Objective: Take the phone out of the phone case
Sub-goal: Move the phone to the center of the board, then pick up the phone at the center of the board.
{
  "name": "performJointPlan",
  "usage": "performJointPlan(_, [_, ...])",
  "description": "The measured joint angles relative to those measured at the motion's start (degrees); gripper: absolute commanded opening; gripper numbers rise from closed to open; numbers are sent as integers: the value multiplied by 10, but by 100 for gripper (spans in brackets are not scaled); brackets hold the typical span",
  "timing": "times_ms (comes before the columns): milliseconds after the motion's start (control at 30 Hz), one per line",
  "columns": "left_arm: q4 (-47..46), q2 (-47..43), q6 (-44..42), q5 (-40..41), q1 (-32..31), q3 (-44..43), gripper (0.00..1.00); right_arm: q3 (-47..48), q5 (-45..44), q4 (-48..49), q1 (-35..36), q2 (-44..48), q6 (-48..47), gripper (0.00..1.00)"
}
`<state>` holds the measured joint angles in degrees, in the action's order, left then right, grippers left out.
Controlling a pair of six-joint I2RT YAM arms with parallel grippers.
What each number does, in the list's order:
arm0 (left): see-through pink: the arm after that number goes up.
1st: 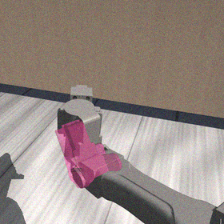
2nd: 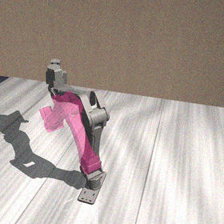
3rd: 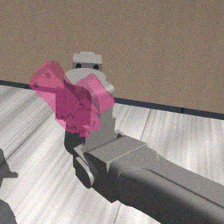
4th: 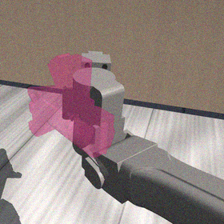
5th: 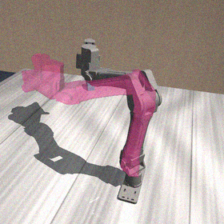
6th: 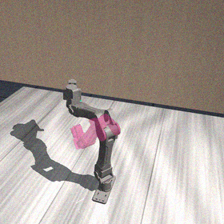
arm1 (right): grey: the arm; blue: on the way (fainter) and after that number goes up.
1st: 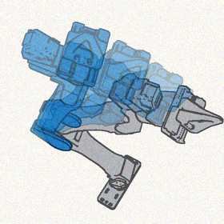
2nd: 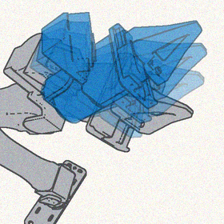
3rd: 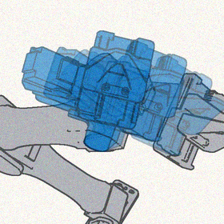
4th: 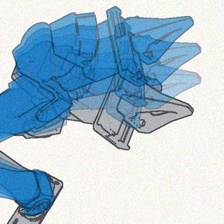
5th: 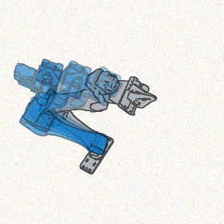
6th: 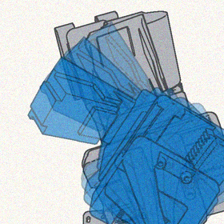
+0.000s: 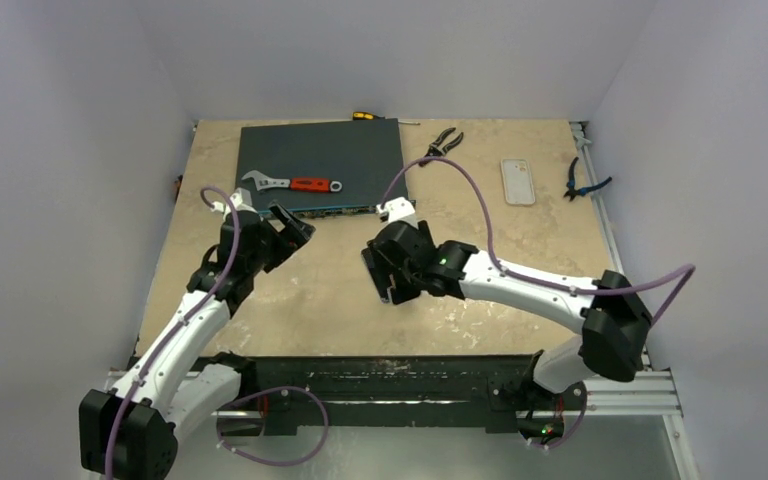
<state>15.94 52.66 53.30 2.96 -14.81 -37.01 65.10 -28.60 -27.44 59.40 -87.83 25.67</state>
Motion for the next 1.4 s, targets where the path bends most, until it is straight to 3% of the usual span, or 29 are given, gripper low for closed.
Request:
performJointPlan(267, [-52,14,-3,-50,0,35,84,-62,9,-25,-102,60,7,0])
performJointPlan(700, [-73,7,-5,-98,0,69,84,-42,31,7,-180,-95,0,2])
performJointPlan(967, [-63,-40,-15,-96,0,85,84,-41,71,25,-202,-124,7,67])
performJointPlan(1100, [-51,-39,-15,-96,0,95,84,-48,77,37,-203,-124,19,90])
performJointPlan(1167, [-45,-39,-15,-96,0,96,84,-54,78,46,-203,-123,30,98])
performJointPlan(1400, [-43,-39,-15,-96,0,96,84,-82,77,68,-203,-105,69,99])
